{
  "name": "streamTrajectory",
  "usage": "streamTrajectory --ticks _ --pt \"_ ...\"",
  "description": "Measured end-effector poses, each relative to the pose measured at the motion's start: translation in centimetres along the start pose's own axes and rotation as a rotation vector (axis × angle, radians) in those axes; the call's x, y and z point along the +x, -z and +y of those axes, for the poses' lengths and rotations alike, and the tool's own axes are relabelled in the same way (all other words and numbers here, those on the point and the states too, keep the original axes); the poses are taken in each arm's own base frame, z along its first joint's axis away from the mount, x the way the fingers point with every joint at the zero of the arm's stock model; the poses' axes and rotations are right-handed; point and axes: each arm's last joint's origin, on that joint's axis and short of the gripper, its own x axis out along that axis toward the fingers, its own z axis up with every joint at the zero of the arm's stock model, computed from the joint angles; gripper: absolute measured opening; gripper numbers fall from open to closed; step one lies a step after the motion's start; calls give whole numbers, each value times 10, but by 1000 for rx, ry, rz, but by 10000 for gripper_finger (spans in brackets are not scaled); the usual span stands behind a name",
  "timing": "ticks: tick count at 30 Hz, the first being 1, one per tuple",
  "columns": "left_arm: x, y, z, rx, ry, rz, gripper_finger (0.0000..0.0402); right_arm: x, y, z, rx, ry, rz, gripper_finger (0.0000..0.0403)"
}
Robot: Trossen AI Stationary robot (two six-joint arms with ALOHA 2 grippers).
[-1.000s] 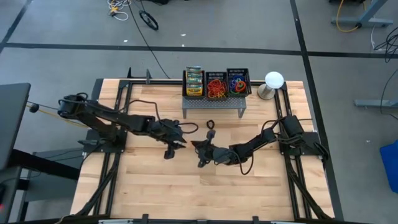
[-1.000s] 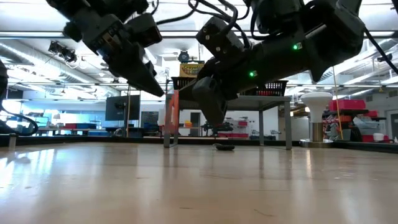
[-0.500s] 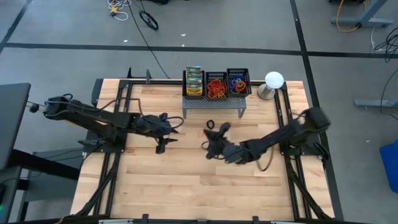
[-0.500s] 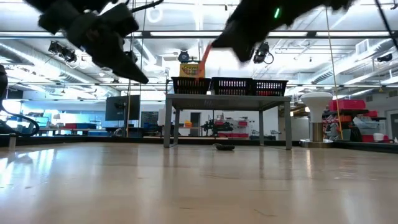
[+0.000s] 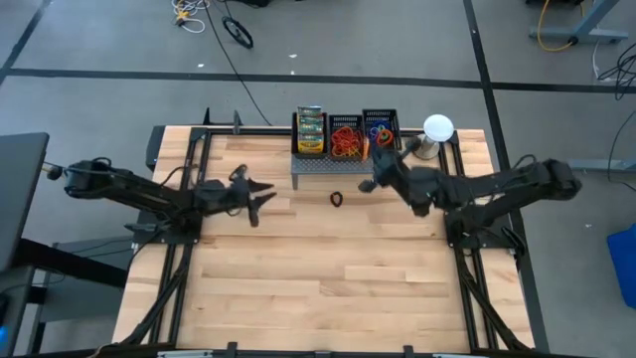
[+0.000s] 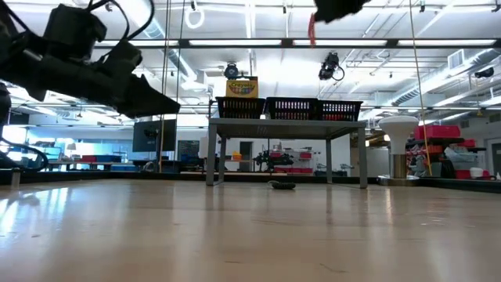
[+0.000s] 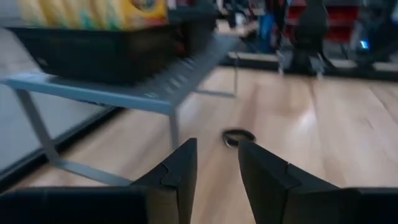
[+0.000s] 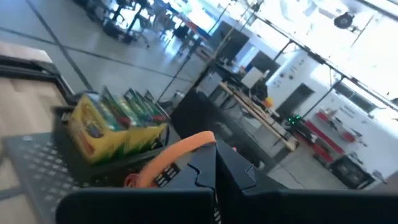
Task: Sort rubber bands into baskets
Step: Put the orange rubber band into the middle black basket on the shelf
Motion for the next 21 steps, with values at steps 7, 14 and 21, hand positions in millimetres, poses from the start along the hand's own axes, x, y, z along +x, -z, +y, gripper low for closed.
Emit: streamTrajectory --ticks 7,14,21 --pt "-2 2 8 -36 -45 -39 125 63 34 -5 100 -144 108 0" --pt "-2 2 8 -27 -41 -35 125 108 59 -15 199 -277 264 0" --pt "-2 2 8 -26 -39 -34 125 140 77 -7 248 -346 355 15"
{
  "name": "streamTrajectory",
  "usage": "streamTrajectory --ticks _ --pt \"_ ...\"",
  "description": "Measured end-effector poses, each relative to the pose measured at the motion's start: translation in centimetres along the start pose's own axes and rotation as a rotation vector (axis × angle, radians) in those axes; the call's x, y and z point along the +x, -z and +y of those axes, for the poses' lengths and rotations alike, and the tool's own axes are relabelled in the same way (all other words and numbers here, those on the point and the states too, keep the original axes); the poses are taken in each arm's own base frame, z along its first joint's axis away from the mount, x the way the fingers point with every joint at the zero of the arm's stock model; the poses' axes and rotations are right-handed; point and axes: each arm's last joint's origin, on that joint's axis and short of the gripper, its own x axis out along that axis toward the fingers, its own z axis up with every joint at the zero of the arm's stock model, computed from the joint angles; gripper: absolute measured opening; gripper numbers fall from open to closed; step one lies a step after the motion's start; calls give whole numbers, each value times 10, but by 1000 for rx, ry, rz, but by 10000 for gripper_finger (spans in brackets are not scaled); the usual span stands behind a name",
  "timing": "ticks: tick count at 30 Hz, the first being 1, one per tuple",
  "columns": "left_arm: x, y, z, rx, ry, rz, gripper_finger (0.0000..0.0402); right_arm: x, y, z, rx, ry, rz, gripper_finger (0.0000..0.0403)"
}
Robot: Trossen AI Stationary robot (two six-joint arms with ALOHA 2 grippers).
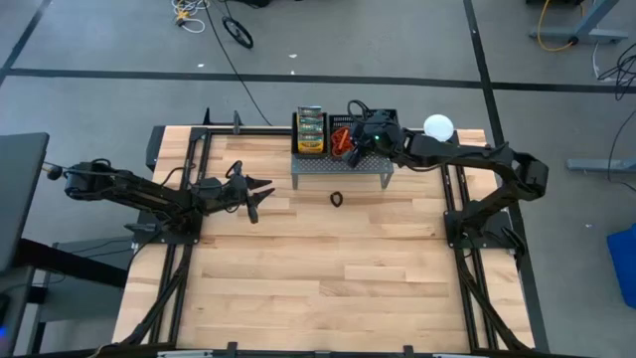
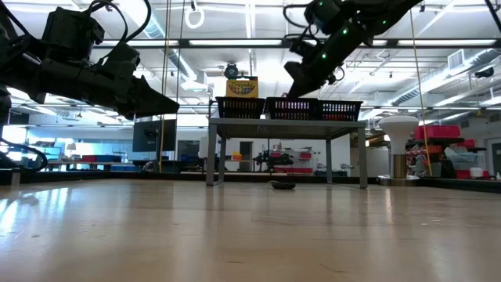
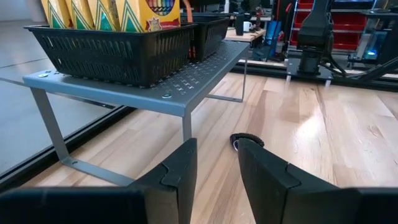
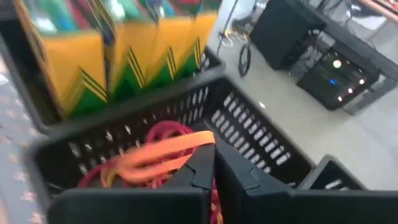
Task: Sort rubber bands into baskets
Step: Put the orange rubber band into the middle black basket on the shelf
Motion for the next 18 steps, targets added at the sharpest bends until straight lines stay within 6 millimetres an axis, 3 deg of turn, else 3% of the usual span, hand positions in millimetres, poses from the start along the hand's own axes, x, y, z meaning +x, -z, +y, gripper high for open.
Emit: streamTrajectory --ticks 6,13,18 --pt "0 0 0 -3 2 3 125 8 3 4 -12 23 26 85" --pt "0 1 -1 -2 7 7 125 -12 -6 2 -11 209 -7 179" --pt "0 1 -1 -2 7 7 125 -27 -12 1 73 181 -28 227"
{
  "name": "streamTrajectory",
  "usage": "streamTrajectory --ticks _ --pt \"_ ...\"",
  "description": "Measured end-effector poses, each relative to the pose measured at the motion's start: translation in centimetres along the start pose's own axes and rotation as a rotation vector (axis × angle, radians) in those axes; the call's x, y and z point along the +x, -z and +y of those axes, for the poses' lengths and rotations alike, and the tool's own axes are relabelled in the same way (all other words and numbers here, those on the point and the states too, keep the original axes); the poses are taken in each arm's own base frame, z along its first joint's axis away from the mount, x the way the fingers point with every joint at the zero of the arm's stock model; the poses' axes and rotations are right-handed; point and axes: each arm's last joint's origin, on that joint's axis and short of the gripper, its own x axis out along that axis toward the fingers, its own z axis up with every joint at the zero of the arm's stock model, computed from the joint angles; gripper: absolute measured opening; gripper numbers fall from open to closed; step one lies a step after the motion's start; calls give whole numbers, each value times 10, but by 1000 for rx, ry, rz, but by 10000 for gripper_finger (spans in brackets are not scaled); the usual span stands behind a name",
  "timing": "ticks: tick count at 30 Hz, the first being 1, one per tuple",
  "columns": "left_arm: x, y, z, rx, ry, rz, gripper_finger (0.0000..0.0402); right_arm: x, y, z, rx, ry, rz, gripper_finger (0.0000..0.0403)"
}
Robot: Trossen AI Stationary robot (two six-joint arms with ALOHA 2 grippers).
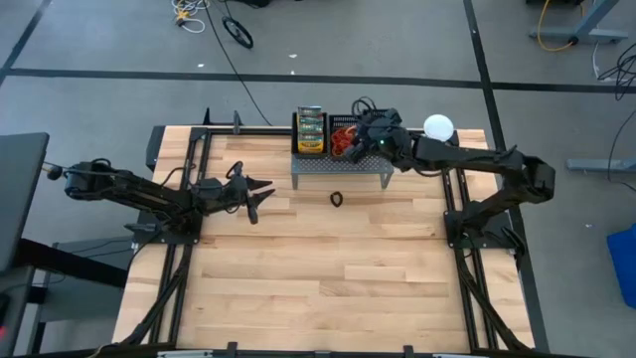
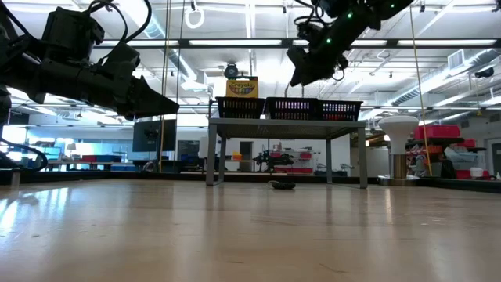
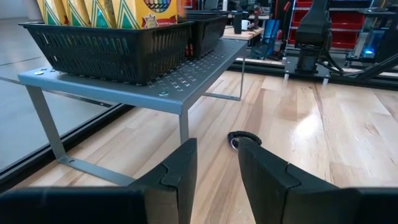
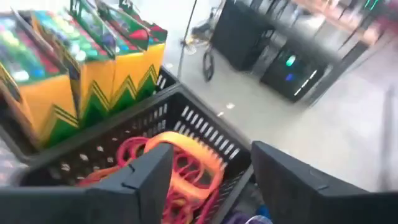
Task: Sort rubber bands into baskets
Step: Put the orange rubber band into the middle black basket on the shelf, then put the black spring rubberband into the right black basket on the shelf
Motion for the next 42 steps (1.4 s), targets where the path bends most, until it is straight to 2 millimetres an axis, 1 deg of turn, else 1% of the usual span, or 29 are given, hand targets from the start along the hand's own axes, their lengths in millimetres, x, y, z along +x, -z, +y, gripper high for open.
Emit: streamTrajectory --ticks 3,7,12,15,19,21,23,25,27,30,31,32,35,38,40,42 --pt "0 0 0 0 0 0 125 0 -5 -11 155 -29 69 236" --pt "0 0 0 0 0 0 125 4 -13 -24 320 -87 174 238" --pt "0 0 0 0 0 0 125 6 -23 -40 427 -152 259 238" --pt "0 0 0 0 0 0 125 5 -28 -43 436 -159 243 238" --pt "0 0 0 0 0 0 125 2 -29 -39 405 -183 245 241" --pt "0 0 0 0 0 0 125 -1 -30 -33 308 -225 234 245" --pt "0 0 0 0 0 0 125 -8 -30 -21 194 -301 235 240" --pt "0 0 0 0 0 0 125 -22 -29 -4 102 -363 244 214" --pt "0 0 0 0 0 0 125 -38 -26 17 36 -382 236 165" --pt "0 0 0 0 0 0 125 -57 -5 52 -68 -402 217 60" --pt "0 0 0 -1 0 -2 125 -62 5 63 -93 -412 208 32" --pt "0 0 0 -2 0 -4 125 -66 17 74 -110 -421 204 17" --pt "0 0 0 -2 0 -5 125 -73 56 99 -68 -485 192 24" --pt "0 0 0 -2 0 -5 125 -75 94 115 35 -525 167 21" --pt "0 0 0 -2 0 -5 125 -74 113 123 126 -504 133 11" --pt "0 0 0 -2 0 -5 125 -72 130 129 179 -423 114 6"
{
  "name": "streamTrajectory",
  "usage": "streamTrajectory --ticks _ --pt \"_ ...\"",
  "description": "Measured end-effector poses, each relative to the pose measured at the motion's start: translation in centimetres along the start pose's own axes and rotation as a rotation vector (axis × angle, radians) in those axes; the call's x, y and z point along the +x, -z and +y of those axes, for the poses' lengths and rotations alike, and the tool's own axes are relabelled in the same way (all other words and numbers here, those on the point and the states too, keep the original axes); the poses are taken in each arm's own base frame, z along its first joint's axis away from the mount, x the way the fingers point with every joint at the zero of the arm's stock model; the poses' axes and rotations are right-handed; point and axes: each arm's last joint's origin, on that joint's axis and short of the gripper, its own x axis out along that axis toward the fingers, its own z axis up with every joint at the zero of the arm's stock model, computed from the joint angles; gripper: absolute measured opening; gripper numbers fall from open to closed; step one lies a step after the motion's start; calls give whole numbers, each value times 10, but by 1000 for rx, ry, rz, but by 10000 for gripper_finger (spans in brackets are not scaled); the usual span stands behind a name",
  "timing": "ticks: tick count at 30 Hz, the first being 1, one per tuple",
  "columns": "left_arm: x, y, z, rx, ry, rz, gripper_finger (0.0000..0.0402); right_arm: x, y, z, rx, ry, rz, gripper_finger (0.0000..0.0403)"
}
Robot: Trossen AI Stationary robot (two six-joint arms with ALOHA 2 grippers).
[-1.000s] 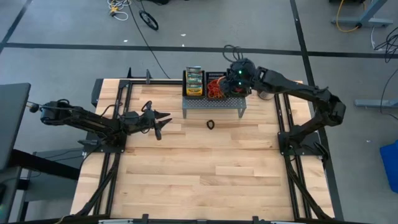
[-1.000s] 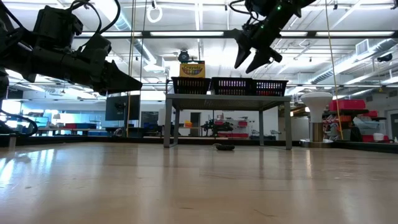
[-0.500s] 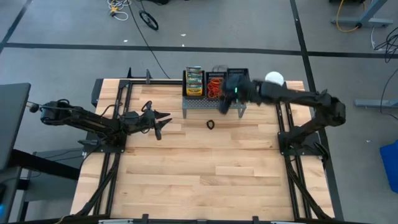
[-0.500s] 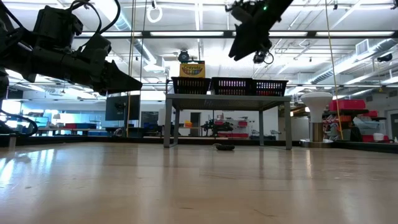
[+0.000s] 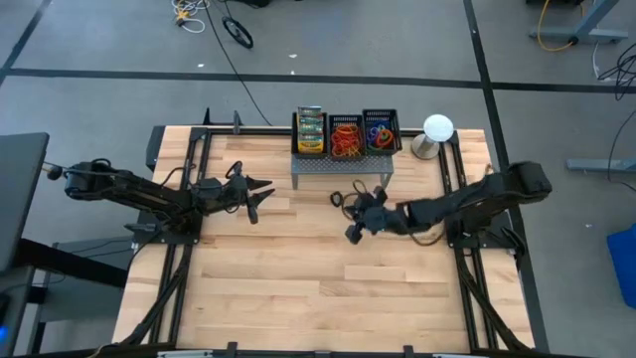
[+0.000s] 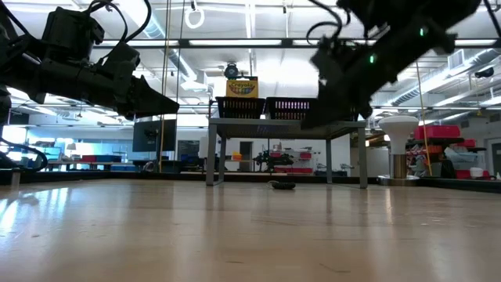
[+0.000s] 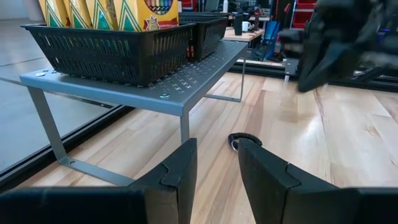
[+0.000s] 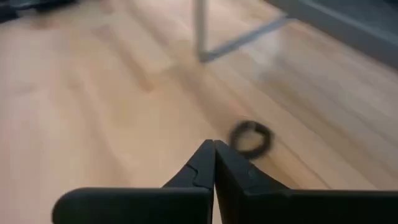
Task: Sort rubber bands into baskets
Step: Put the black spring rubberband into the right black basket on the shelf
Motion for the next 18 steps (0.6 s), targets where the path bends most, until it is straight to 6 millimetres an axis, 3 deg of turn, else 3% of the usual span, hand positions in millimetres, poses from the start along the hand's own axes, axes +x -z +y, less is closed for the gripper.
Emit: streamTrajectory --ticks 3,7,18 --pt "0 0 0 0 0 0 125 13 19 4 41 106 -3 9" --pt "0 0 0 0 0 0 125 37 30 7 105 185 18 29" --pt "0 0 0 0 0 -1 125 81 16 -14 214 326 18 159"
